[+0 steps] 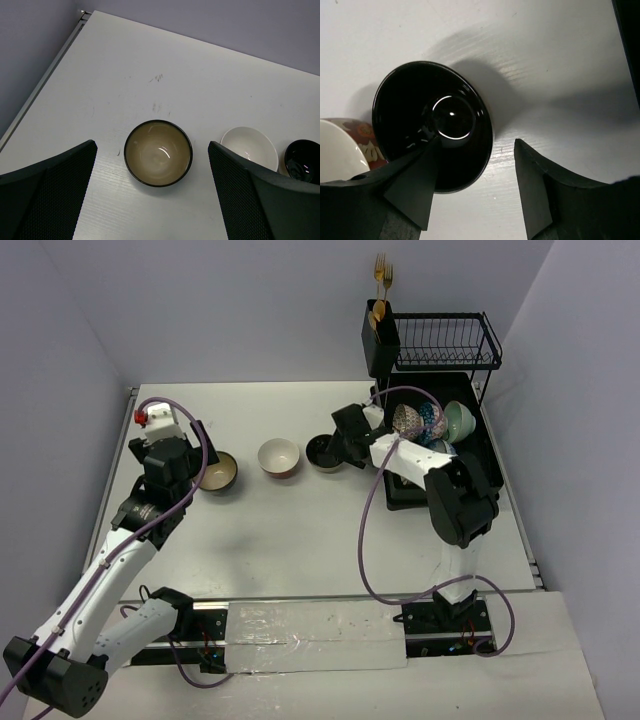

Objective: Load the bowls into the dish rack

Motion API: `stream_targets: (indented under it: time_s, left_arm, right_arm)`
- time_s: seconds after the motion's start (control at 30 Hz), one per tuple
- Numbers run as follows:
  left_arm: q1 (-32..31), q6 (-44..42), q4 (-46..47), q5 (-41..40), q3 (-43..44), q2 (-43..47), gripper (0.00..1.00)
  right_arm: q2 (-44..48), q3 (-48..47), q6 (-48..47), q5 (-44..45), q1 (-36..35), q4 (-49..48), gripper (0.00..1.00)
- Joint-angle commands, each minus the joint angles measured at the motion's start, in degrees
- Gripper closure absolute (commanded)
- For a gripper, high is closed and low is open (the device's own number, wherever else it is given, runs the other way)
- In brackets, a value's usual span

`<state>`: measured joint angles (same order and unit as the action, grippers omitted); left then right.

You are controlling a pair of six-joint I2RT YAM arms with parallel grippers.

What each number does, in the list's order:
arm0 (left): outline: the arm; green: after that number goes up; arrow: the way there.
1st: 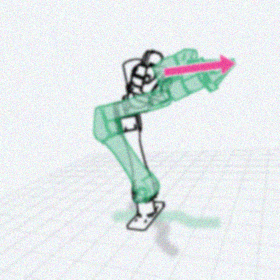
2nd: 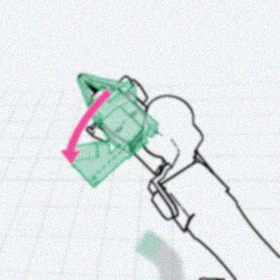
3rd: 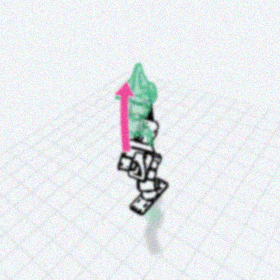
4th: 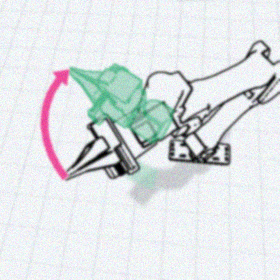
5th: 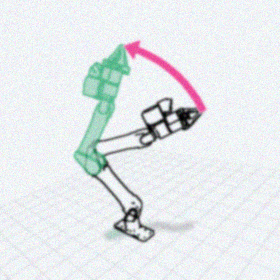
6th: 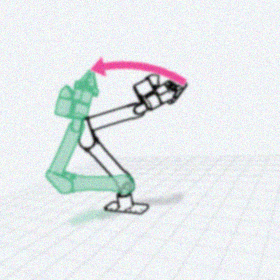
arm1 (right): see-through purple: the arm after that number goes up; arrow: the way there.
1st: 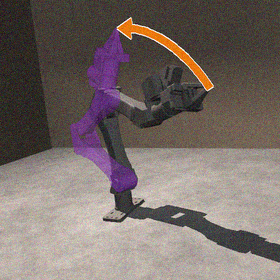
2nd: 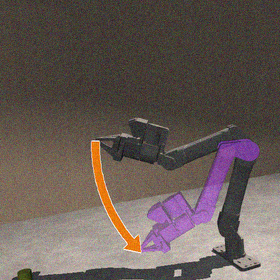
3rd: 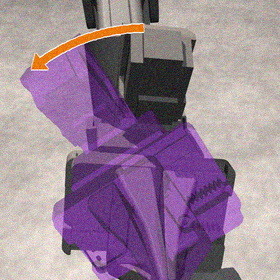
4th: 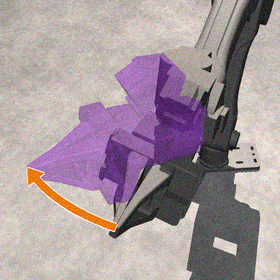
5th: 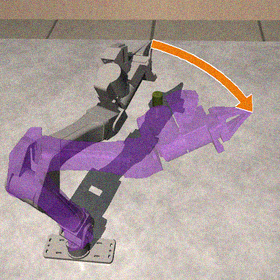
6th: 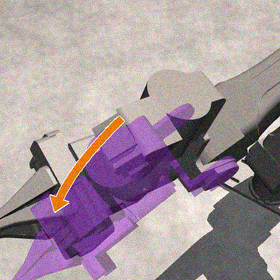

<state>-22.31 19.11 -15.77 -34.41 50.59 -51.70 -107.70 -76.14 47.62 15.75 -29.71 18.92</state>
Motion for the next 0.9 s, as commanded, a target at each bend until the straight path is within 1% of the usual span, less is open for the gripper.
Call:
stream_targets:
  time_s: [0.0,0.1,0.13,0.23,0.27,0.3,0.37,0.4,0.47,0.5,0.57,0.6,0.8,0.87]
  left_arm:
    - [0.2,-1.0,1.1,-0.1,-0.1,0.5,0.01]
    - [0.2,-1.1,1.2,-0.3,-0.2,0.7,0.01]
    - [0.2,-1.1,1.2,-0.3,-0.2,0.8,0.01]
    - [0.2,-1.2,1.3,0.0,-0.3,0.8,0.01]
    - [0.2,-1.1,1.3,0.0,-0.3,0.8,0.01]
    - [0.2,-1.1,1.4,0.2,-0.2,0.8,0.01]
    - [0.2,-1.1,1.3,0.3,-0.3,0.8,0.01]
    - [0.2,-1.0,1.3,0.3,-0.2,0.7,0.01]
    - [0.2,-1.0,1.3,0.3,-0.2,0.8,0.01]
    - [0.2,-1.0,1.3,0.5,-0.3,0.8,0.01]
    - [0.2,-1.0,1.3,0.6,-0.3,0.7,0.01]
    - [0.2,-1.0,1.4,0.7,-0.2,0.7,0.01]
    - [0.2,-1.0,1.4,0.8,-0.2,0.6,0.01]
    - [0.2,-1.0,1.4,1.0,-0.3,0.5,0.01]
  right_arm:
    - [-1.4,-3.8,2.5,3.8,0.3,0.5,0.33]
    - [-2.9,-4.5,2.7,4.7,0.4,1.4,0.35]
    - [-3.2,-4.5,2.7,5.1,0.4,1.4,0.37]
    - [-3.9,-4.5,2.7,5.4,0.4,1.3,0.41]
    - [-3.9,-4.5,2.8,5.5,0.4,1.4,0.44]
    - [-4.0,-4.5,2.7,5.5,0.4,1.3,0.49]
    - [-3.9,-4.6,2.7,5.8,0.4,1.3,0.53]
    - [-3.9,-4.6,2.5,5.9,0.4,1.1,0.59]
    - [-3.9,-4.8,2.0,6.0,0.4,0.9,0.62]
    - [-4.1,-5.0,1.7,6.0,0.4,1.1,0.66]
    - [-4.4,-5.4,1.3,6.0,0.4,1.3,0.7]
    - [-4.7,-5.6,1.3,6.0,0.4,1.4,0.72]
    - [-5.3,-5.9,0.8,6.2,0.4,1.5,0.72]
    - [-5.7,-6.2,0.5,6.3,0.4,1.7,0.8]
